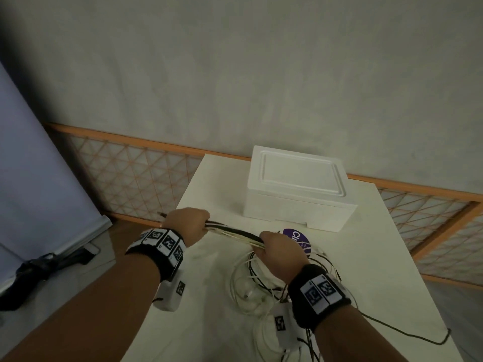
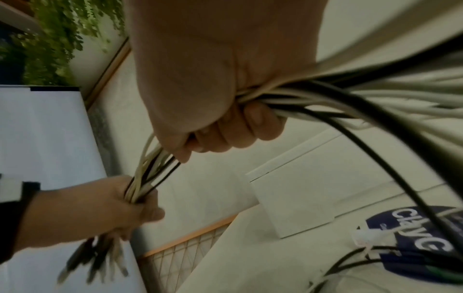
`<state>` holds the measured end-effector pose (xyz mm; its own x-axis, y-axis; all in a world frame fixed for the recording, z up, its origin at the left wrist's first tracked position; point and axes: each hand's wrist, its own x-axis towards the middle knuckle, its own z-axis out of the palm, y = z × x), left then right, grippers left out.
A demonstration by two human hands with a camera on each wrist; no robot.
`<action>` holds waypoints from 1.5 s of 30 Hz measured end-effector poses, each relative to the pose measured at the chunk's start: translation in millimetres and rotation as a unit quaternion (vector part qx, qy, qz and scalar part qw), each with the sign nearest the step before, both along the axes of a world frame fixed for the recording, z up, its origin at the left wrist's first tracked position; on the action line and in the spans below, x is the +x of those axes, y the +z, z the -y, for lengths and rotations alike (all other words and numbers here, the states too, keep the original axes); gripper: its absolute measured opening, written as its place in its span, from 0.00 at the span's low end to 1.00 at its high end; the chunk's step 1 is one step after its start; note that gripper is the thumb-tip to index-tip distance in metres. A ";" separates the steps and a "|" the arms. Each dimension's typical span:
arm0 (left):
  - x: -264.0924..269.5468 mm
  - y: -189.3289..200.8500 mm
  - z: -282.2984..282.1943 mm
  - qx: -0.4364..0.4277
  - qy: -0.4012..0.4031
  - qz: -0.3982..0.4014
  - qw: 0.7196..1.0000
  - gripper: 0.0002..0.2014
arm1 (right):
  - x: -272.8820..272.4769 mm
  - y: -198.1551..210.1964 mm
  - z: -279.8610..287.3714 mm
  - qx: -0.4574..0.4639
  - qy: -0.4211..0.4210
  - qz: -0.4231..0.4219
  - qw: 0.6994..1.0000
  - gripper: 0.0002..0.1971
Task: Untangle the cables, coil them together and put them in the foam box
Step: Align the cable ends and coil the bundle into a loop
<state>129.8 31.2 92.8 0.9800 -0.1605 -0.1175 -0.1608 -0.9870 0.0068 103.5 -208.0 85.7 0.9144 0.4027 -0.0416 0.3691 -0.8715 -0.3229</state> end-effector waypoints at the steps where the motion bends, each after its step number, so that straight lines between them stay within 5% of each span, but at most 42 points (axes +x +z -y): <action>1: -0.9 -8.0 -1.6 -0.018 0.002 -0.015 1.000 0.07 | 0.7 2.4 -1.4 -0.007 0.010 -0.004 1.000 0.14; 7: -8.5 -29.2 -11.2 -0.082 0.045 -0.119 0.988 0.15 | 3.8 20.6 -13.7 -0.047 0.047 -0.001 0.998 0.12; 9: -10.8 -24.7 -14.9 -0.025 0.053 -0.151 0.987 0.30 | 5.1 26.6 -13.9 -0.058 0.058 0.005 0.997 0.11; 11: -13.6 -13.2 -12.5 0.040 0.040 -0.178 0.982 0.58 | 5.5 34.2 -14.6 -0.075 0.071 0.010 0.995 0.10; 13: -18.8 9.1 8.9 0.014 -0.021 -0.156 0.987 0.71 | 5.4 43.0 -19.8 -0.096 0.089 0.017 0.991 0.10; 16: -25.0 34.8 57.3 -0.142 -0.114 -0.082 0.980 0.64 | 4.1 53.2 -32.0 -0.133 0.137 0.047 0.981 0.09; 18: -27.1 32.4 72.5 -0.275 -0.091 -0.051 0.956 0.52 | 5.3 57.4 -34.7 -0.152 0.147 0.061 0.976 0.10; 20: -29.7 27.2 76.2 -0.317 -0.076 -0.020 0.945 0.43 | 6.9 60.3 -32.2 -0.153 0.127 0.069 0.978 0.10; 26: -24.2 34.5 82.2 -0.127 -0.124 -0.006 0.984 0.35 | 0.8 47.8 -24.5 -0.063 0.064 0.024 0.996 0.10; 33: -18.3 40.0 86.8 0.012 -0.157 0.031 0.987 0.18 | 4.8 35.4 -17.7 -0.003 0.026 0.012 1.000 0.13; 40: -17.3 43.0 87.9 0.031 -0.139 0.030 0.989 0.10 | 9.8 34.4 -20.7 0.000 -0.004 -0.008 1.000 0.11; 45: -17.2 39.1 88.5 -0.060 -0.123 -0.033 0.990 0.05 | 12.6 29.4 -15.8 0.088 -0.037 -0.045 0.994 0.11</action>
<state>112.6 -57.3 131.9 0.9006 -0.4098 -0.1447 -0.3912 -0.9095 0.1405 116.1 -192.2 115.1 0.9374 0.3431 -0.0599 0.2687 -0.8219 -0.5023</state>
